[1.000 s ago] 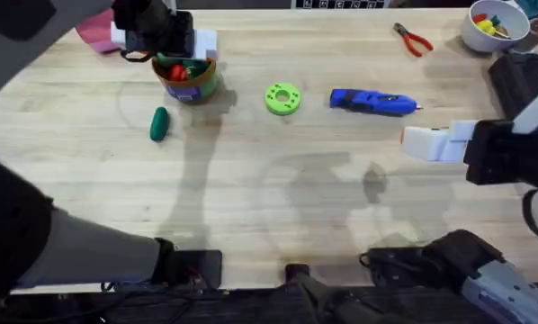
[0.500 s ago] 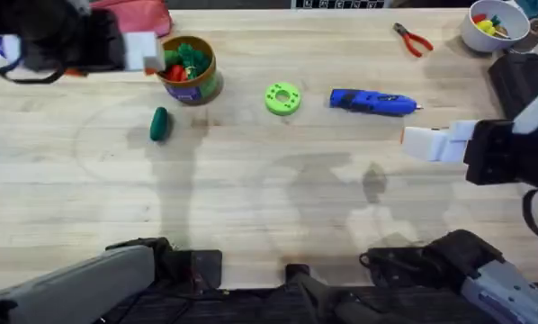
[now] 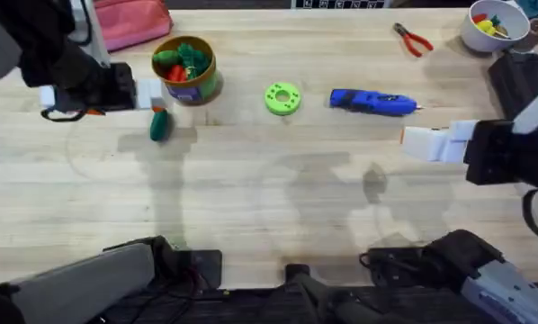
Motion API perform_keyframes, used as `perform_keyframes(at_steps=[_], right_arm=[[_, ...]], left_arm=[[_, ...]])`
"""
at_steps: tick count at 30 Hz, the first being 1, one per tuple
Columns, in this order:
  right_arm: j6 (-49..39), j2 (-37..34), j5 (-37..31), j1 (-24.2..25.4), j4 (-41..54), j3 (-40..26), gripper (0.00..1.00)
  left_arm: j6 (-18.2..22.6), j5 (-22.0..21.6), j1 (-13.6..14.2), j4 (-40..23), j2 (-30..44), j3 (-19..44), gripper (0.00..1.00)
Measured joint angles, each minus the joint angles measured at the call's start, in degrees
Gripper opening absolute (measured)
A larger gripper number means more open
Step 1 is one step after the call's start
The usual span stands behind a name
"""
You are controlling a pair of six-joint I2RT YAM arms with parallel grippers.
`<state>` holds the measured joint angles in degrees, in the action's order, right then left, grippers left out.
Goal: Pick up the gripper from the table and insert it into the empty holder that is missing its gripper. Then pick up a screw, insert it into the mounting hole, and use the screwdriver to tighten it. Finally, clean up the table by picking up the vegetable and placing it into the bucket.
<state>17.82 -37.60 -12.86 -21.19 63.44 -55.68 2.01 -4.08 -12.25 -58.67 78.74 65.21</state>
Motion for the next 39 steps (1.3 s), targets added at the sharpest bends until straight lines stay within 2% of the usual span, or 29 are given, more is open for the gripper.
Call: perform_keyframes(at_steps=[7,13,16,23,30,32,39], right_arm=[[0.0,0.0,0.02,0.0,0.02,0.0,0.993],[0.0,0.0,0.02,0.0,0.0,0.0,0.993],[0.0,0.0,0.02,0.0,0.0,0.0,0.993],[0.0,0.0,0.01,0.0,0.0,0.0,0.993],[0.0,0.01,0.0,0.0,0.02,0.0,0.994],[0.0,0.0,0.0,0.0,0.02,0.0,0.994],[0.0,0.02,0.02,0.02,0.0,0.0,0.994]], left_arm=[[5.2,0.13,0.0,0.01,0.11,-0.93,0.985],[8.64,1.36,0.0,3.78,1.32,-3.43,0.986],[9.74,1.89,0.0,6.11,2.93,-5.22,0.986],[13.91,6.23,0.0,9.24,8.21,-7.86,0.952],[15.15,7.34,0.0,12.3,14.75,-7.87,0.948],[15.19,7.58,0.0,12.88,16.24,-7.83,0.92],[15.59,7.71,0.0,14.3,16.24,-7.74,0.73]])
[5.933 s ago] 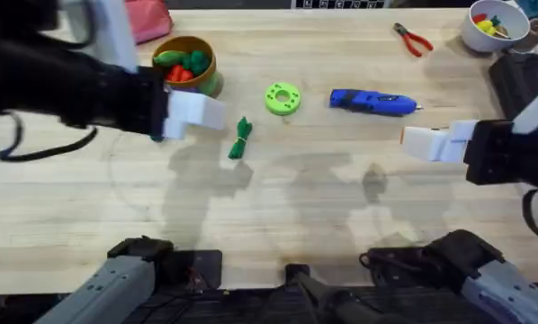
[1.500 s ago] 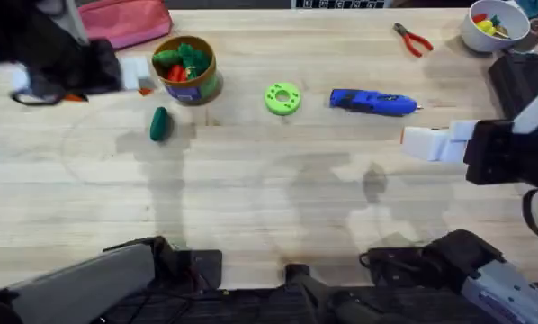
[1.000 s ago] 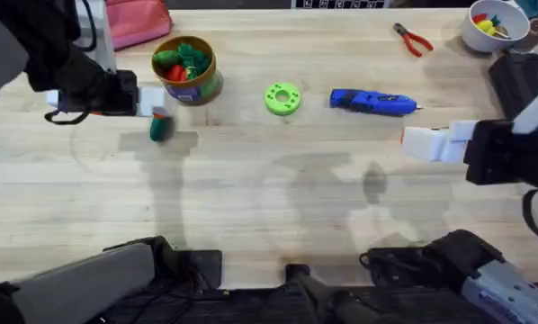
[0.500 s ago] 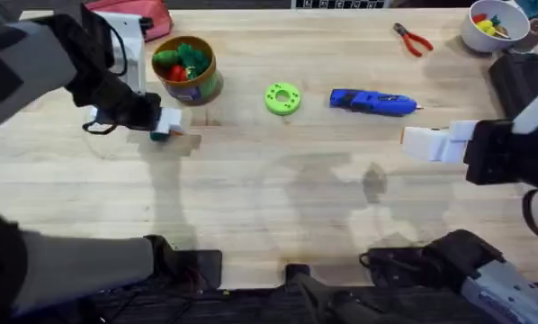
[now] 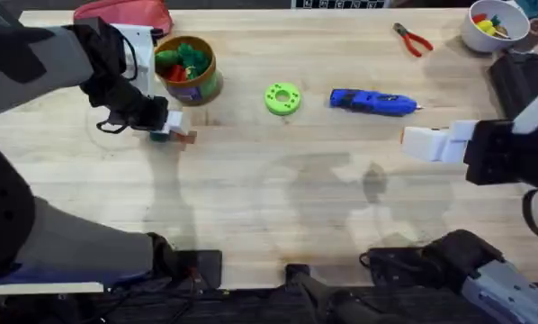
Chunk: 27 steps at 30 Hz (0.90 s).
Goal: Pick up the gripper from the table and insert it into the empty holder that is missing its gripper. Then pick up a screw, insert it into the mounting hole, and use the screwdriver to tighten it. Finally, clean up the table by picking up the vegetable and placing it into the bucket.
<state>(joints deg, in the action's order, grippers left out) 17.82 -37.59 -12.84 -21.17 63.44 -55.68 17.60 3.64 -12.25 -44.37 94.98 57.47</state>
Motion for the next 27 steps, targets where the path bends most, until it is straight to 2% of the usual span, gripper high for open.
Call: perform_keyframes(at_steps=[2,5,6,7,16,20,27], right_arm=[[0.0,-0.02,-0.02,-0.02,0.02,0.0,0.994],[0.0,-0.02,-0.01,-0.02,0.02,0.0,0.994],[0.0,-0.02,0.0,-0.02,0.0,0.0,0.994],[0.0,-0.02,0.0,-0.02,0.02,0.0,0.994],[0.0,-0.02,0.0,-0.02,0.02,0.0,0.994],[0.0,-0.02,0.0,-0.02,0.02,0.0,0.994],[0.0,-0.02,0.0,-0.02,0.0,0.0,0.994]], left_arm=[[0.02,-0.02,0.0,0.49,0.0,0.0,0.591],[-0.01,-0.19,0.0,0.93,-0.01,0.0,0.159],[0.17,-0.15,0.0,0.93,-0.04,0.0,0.063],[0.23,-0.19,0.02,1.04,-0.13,0.0,0.027],[0.0,-0.21,0.0,0.19,-0.11,0.31,0.027],[-0.47,-0.22,0.0,-5.41,0.02,1.84,0.027],[-0.54,-0.2,0.0,-13.59,0.5,11.72,0.027]])
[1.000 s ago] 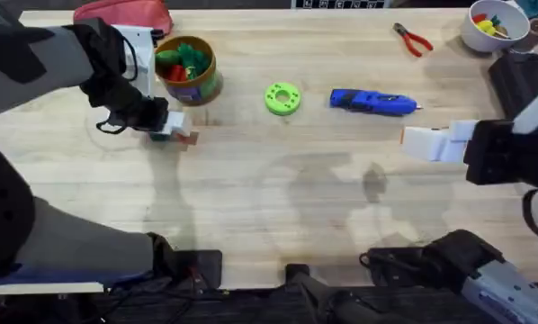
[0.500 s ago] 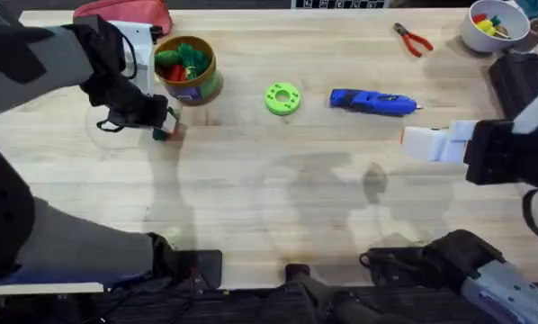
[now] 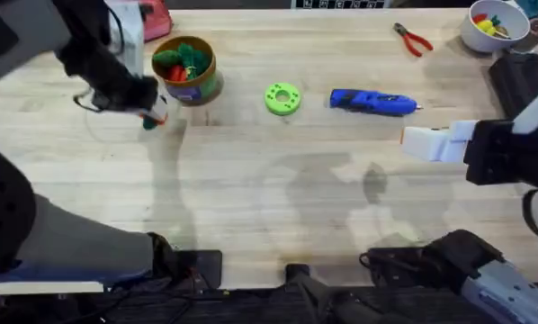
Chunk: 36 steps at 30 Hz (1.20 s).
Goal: Pick up the gripper from the table and insert it into the empty holder that is missing its gripper. Then pick up a screw, insert it into the mounting hole, and use the screwdriver to tighten it. Finally, clean up the table by picking up the vegetable and placing it into the bucket.
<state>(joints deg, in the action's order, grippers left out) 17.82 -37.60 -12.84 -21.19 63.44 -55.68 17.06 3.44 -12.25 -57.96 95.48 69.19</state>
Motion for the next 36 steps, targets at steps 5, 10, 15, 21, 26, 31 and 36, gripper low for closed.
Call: perform_keyframes(at_steps=[5,10,15,21,26,31,36], right_arm=[[0.0,0.0,0.0,0.0,0.0,0.0,0.994],[0.0,0.01,0.0,0.0,0.0,0.0,0.994],[0.0,0.0,0.0,0.0,0.0,0.0,0.994],[0.0,0.0,0.0,0.0,0.0,0.0,0.994],[0.0,0.0,0.0,0.0,0.0,0.0,0.992],[0.0,0.0,0.0,0.0,0.0,0.0,0.994],[0.0,0.0,0.0,0.0,0.0,0.0,0.994]], left_arm=[[0.0,0.67,0.0,-4.42,-2.39,7.72,0.027],[-0.17,3.16,0.99,-5.74,-6.05,15.79,0.027],[-0.83,5.03,4.45,-3.39,-7.62,19.05,0.027],[-1.26,6.02,9.05,0.91,-4.08,19.03,0.027],[-1.27,6.01,10.36,3.94,3.49,19.03,0.027],[-1.46,5.97,10.29,3.81,7.78,18.91,0.027],[-1.46,5.97,10.29,3.68,7.09,18.91,0.577]])
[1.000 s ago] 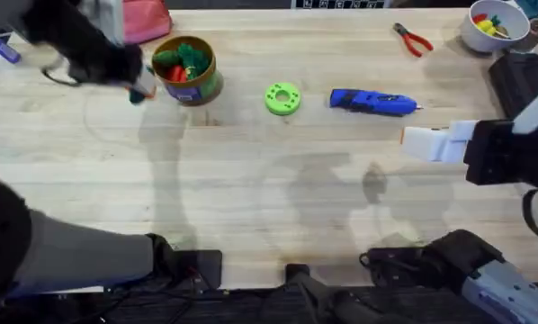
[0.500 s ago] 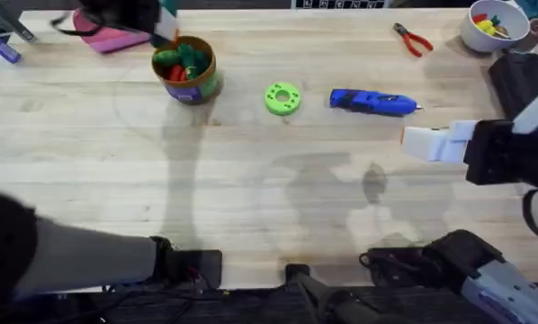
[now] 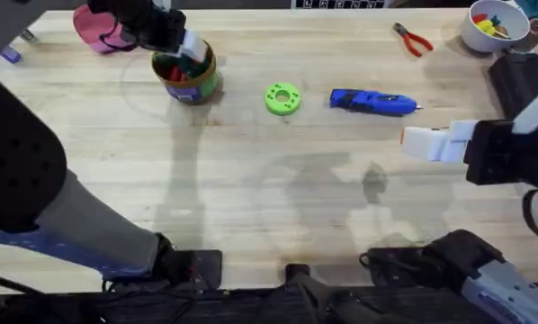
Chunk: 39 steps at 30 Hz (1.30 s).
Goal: Pick up the gripper from the table and insert it into the empty holder that is missing its gripper. Then pick up a screw, insert it into the mounting hole, and use the screwdriver to tighten it. Finally, clean up the table by picking up the vegetable and placing it into the bucket.
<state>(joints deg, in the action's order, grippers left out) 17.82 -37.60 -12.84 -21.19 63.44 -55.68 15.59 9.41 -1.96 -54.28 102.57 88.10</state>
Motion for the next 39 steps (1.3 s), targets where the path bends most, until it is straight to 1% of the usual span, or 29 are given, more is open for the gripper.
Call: perform_keyframes(at_steps=[2,3,4,8,11,16,20,22,24,27,32,34,36,39], right_arm=[[0.0,0.0,0.0,0.0,0.0,0.0,0.994],[0.0,0.0,0.0,0.0,0.0,0.0,0.994],[0.0,0.0,0.0,0.0,0.0,0.0,0.994],[0.0,0.0,0.0,0.0,0.0,0.0,0.994],[0.0,0.0,0.0,0.0,0.0,0.0,0.994],[0.0,0.0,0.0,0.0,0.0,0.0,0.994],[0.0,0.0,0.0,0.0,0.0,0.0,0.994],[0.0,0.0,0.0,0.0,0.0,0.0,0.994],[0.0,0.01,0.0,0.0,0.0,0.0,0.994],[0.0,0.0,0.0,0.0,0.0,0.0,0.994],[0.0,0.0,0.0,0.0,0.0,0.0,0.994],[0.0,0.0,0.0,0.0,0.0,0.0,0.994],[0.0,0.0,0.0,0.0,0.0,0.0,0.994],[0.0,0.0,0.0,0.02,0.0,0.0,0.994]], left_arm=[[-0.04,-0.02,0.0,-0.86,-0.16,0.02,0.909],[-0.32,-0.02,0.0,-1.57,-0.21,0.02,0.96],[-0.31,-0.01,0.0,-2.47,-0.26,0.04,0.979],[-1.0,-0.51,0.0,-5.51,-1.02,0.6,0.985],[-1.51,-1.61,0.0,-6.65,-3.95,0.91,0.987],[-1.95,-2.6,0.0,-9.94,-13.83,1.43,0.987],[-1.99,-3.22,0.0,-15.56,-22.02,2.29,0.987],[-2.01,-3.26,0.0,-17.9,-24.98,2.27,0.987],[-2.25,-3.3,0.16,-18.73,-27.39,1.52,0.988],[-3.31,-3.5,1.59,-18.18,-30.78,-2.37,0.988],[-7.44,-4.19,7.28,-15.31,-37.11,-13.93,0.988],[-8.85,-4.78,8.81,-14.33,-39.19,-18.06,0.988],[-9.77,-5.01,9.33,-13.88,-40.77,-20.89,0.988],[-10.59,-5.42,9.33,-13.11,-41.93,-21.97,0.988]])
